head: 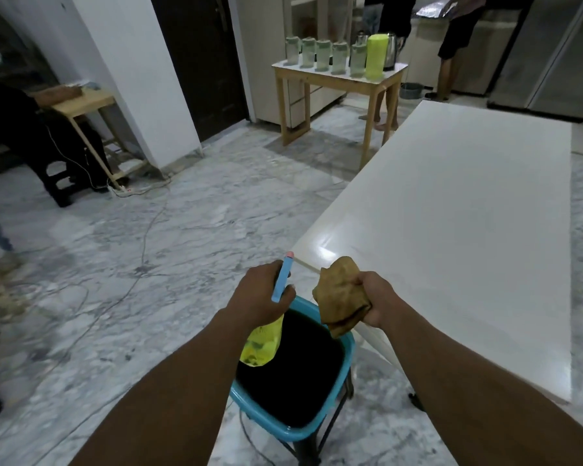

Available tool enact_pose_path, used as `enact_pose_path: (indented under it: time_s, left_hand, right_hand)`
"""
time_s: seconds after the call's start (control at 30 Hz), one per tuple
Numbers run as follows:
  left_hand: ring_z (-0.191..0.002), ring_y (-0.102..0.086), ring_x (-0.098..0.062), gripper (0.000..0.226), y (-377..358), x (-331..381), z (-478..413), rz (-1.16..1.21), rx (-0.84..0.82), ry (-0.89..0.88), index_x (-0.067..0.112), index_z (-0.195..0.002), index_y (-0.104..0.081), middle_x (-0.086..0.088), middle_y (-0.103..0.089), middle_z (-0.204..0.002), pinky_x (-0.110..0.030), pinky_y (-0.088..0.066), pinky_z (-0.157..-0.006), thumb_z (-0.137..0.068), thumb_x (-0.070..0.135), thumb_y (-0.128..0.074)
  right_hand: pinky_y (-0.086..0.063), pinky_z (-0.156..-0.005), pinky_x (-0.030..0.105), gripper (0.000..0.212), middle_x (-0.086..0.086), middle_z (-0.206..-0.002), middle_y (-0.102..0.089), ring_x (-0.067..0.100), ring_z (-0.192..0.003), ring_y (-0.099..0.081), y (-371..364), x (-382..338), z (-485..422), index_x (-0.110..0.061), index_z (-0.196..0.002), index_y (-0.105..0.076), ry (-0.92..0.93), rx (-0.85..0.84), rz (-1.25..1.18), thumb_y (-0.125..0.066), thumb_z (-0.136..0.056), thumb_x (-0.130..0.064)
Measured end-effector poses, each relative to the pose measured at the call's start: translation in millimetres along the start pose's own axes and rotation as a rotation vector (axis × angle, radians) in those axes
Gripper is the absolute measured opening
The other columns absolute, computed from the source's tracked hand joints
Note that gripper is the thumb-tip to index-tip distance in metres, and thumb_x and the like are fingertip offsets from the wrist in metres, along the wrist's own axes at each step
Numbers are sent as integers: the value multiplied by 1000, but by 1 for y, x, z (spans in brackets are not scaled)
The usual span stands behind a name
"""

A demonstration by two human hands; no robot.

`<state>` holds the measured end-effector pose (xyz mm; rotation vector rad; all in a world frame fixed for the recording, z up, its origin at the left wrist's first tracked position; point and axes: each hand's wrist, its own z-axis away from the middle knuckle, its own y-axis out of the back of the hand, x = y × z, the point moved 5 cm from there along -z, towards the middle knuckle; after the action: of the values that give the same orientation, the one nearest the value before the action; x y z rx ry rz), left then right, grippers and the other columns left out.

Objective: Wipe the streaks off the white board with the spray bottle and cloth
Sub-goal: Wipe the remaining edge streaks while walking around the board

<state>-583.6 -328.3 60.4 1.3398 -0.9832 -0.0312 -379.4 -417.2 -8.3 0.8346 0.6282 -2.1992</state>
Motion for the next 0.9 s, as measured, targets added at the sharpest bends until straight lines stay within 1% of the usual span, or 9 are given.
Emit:
enact_pose_path:
  time_s: [0.1,0.2,0.23,0.37,0.5,0.6,0.67,0.8,0.9]
  left_hand:
    - [-73,-59,-22,21,7,-31,-25,0,-36,10,9,-108,-67,-9,-69,-87,-28,-37,-62,-93,23,-69]
    - [-69,-54,-16,21,14,-51,-47,17,-70,-20,10,-109,-66,-1,-63,-82,-16,-32,-55,-93,23,-68]
    - [-68,-53,-15,21,18,-58,-56,19,-77,-36,9,-110,-66,-1,-63,-82,-14,-31,-55,-93,23,-68]
    - [-76,-64,-27,22,34,-94,-86,35,-105,-115,7,-108,-66,-11,-70,-88,-32,-43,-65,-93,22,-69]
    - [-83,-67,-30,22,58,-144,-109,68,-183,-197,9,-110,-66,-12,-71,-94,-43,-54,-75,-93,22,-68]
    - [-82,-67,-31,21,88,-187,-134,73,-208,-236,10,-109,-66,-12,-72,-92,-45,-55,-75,-93,23,-68]
    - [-79,-67,-31,20,105,-202,-146,86,-200,-263,11,-107,-66,-12,-72,-90,-46,-56,-74,-92,22,-69]
    - [-78,-67,-31,19,132,-232,-173,87,-228,-297,12,-105,-67,-11,-71,-87,-48,-57,-73,-91,22,-71]
    - [-77,-67,-32,20,142,-245,-192,111,-205,-327,10,-107,-67,-12,-71,-87,-47,-56,-73,-91,22,-71]
  right_hand:
    - [-55,-73,40,31,23,-116,-67,35,-102,-66,-26,3,-18,4,-118,-58,-51,36,17,-50,-91,-8]
    - [-54,-70,39,25,22,-114,-67,33,-98,-65,-43,-5,-32,1,-112,-59,-32,82,-20,-48,-91,-8]
    - [-53,-70,38,22,21,-112,-67,32,-96,-65,-50,-6,-35,1,-109,-59,-33,110,-28,-48,-92,-7]
    - [-52,-70,39,14,18,-100,-66,29,-88,-63,-87,-1,-48,-1,-98,-57,-21,183,-103,-45,-96,-7]
    - [-53,-70,38,18,21,-105,-67,29,-88,-65,-139,21,-62,2,-101,-58,-6,301,-205,-42,-95,-6]
    - [-56,-79,42,25,24,-112,-65,32,-99,-65,-195,28,-79,5,-109,-57,24,350,-249,-41,-93,-6]
    - [-55,-83,44,21,20,-109,-64,31,-99,-64,-222,27,-82,3,-108,-56,26,363,-264,-42,-94,-5]
    - [-51,-65,36,24,18,-101,-65,30,-87,-63,-272,24,-83,2,-114,-55,27,392,-299,-43,-95,-6]
    - [-50,-64,35,31,21,-112,-64,30,-90,-63,-280,13,-88,3,-122,-53,41,447,-284,-44,-95,-7]
